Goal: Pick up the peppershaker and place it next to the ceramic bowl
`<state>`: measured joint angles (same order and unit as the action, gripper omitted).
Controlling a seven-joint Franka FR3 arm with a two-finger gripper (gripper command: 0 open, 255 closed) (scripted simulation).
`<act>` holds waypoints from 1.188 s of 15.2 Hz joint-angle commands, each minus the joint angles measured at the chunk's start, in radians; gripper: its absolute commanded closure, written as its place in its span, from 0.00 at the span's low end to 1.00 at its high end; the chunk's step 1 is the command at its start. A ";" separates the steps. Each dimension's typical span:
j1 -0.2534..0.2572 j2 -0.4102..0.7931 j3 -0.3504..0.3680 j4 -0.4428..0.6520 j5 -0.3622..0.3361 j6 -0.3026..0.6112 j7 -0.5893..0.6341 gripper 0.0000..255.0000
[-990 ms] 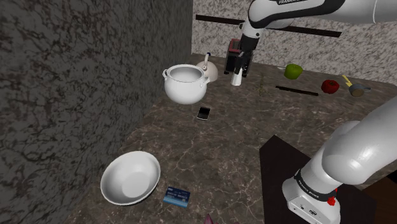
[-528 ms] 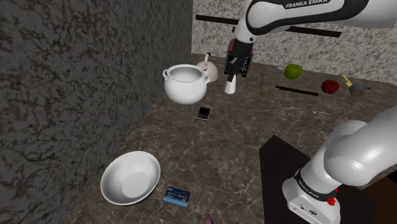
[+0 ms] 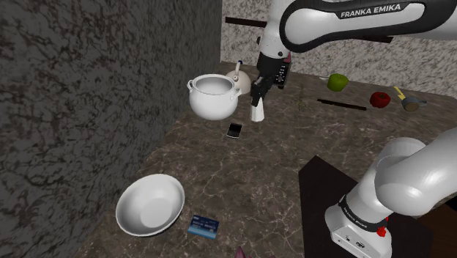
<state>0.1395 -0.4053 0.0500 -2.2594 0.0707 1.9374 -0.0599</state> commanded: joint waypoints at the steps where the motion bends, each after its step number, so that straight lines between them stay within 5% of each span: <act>1: 0.020 -0.007 0.038 -0.004 0.012 0.000 0.053 1.00; 18: 0.159 0.098 0.355 0.117 0.058 0.014 0.487 1.00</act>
<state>0.2917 -0.3248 0.3830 -2.1570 0.1311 1.9473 0.3958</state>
